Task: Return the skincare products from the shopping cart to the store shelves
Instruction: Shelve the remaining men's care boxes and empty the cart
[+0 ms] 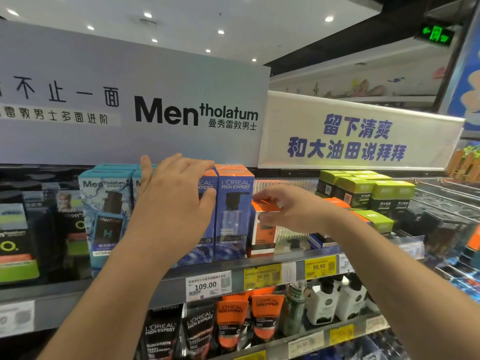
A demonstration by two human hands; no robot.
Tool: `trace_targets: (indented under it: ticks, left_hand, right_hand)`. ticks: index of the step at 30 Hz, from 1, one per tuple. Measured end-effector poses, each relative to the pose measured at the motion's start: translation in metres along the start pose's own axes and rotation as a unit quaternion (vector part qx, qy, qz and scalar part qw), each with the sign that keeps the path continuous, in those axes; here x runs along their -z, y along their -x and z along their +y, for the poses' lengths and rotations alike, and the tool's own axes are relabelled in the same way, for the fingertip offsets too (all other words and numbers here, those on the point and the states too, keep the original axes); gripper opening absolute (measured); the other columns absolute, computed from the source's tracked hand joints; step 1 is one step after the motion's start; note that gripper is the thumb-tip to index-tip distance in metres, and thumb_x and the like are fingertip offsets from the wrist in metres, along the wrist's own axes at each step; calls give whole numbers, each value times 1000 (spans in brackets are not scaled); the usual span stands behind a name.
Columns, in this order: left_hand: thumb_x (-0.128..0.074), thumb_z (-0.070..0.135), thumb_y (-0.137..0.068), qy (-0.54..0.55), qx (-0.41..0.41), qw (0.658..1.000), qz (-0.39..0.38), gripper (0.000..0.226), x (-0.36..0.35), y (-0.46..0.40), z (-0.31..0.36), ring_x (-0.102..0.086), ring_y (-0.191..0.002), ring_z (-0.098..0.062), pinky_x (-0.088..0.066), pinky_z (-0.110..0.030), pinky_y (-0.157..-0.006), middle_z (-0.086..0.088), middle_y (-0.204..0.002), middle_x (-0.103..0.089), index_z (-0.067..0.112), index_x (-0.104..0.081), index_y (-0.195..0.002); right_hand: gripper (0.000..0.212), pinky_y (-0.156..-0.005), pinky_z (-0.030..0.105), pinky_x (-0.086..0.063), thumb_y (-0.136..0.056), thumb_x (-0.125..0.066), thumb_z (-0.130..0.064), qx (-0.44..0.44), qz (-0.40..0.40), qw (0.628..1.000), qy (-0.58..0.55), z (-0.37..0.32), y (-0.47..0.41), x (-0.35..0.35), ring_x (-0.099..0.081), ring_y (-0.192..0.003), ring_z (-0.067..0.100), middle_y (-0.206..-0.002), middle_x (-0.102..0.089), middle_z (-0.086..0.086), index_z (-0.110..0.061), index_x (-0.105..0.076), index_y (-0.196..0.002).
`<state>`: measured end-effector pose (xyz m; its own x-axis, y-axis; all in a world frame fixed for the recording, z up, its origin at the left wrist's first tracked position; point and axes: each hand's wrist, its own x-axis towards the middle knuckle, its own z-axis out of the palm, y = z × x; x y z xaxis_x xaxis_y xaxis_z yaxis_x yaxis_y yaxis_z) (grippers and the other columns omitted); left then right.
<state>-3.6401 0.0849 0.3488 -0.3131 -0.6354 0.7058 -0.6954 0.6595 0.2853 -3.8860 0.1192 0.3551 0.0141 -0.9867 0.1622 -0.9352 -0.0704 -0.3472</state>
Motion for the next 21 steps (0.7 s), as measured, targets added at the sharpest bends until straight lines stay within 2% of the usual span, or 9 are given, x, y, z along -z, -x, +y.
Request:
trace_targets:
  ticks: [6, 11, 13, 15, 18, 21]
  left_hand:
    - [-58, 30, -100, 23, 10, 1000, 4, 48, 0, 1, -1, -29, -149, -22, 11, -44, -124, 1, -148, -52, 28, -50, -148]
    - [-60, 30, -100, 67, 11, 998, 2, 50, 1, 3, 3, -29, -148, -22, 2, -42, -127, -1, -148, -52, 27, -48, -149]
    - [-60, 28, -100, 82, 10, 997, 4, 50, 1, 4, 5, -30, -146, -21, -7, -43, -128, 0, -147, -51, 27, -48, -149]
    - [-59, 26, -101, 87, 6, 996, 5, 49, 0, 2, 5, -30, -145, -20, -10, -41, -126, -1, -147, -51, 26, -48, -149]
    - [-57, 22, -101, 76, -2, 997, 3, 48, 3, -9, 5, -31, -144, -22, -11, -40, -125, -4, -148, -52, 23, -49, -149]
    - [-55, 22, -103, 38, -16, 999, -33, 49, 10, -27, 5, -31, -145, -25, -14, -46, -126, -4, -152, -49, 24, -47, -151]
  right_hand:
    - [48, -103, 36, -51, -100, -67, -32, 10, 3, 1000, 5, 3, 3, -2, -59, -115, 10, -132, -61, -12, -32, -54, -146]
    - [55, -90, 20, -45, -101, -66, -29, 1, -7, 999, -47, 4, 8, -6, -53, -126, 8, -145, -54, -12, -32, -46, -152]
    - [58, -93, 19, -43, -101, -66, -29, -5, -11, 997, -70, 5, 10, -9, -50, -130, 8, -150, -51, -12, -31, -42, -153]
    - [59, -92, 19, -42, -100, -66, -35, -12, 1, 996, -92, 4, 11, -10, -50, -131, 8, -149, -51, -11, -30, -42, -153]
    - [62, -100, 27, -46, -94, -69, -47, -1, 59, 990, -127, -5, 5, -9, -55, -125, 5, -140, -58, -13, -30, -48, -150]
    - [63, -99, 37, -55, -89, -75, -47, 7, 96, 982, -160, -12, -8, -10, -62, -115, 4, -129, -64, -13, -30, -53, -146]
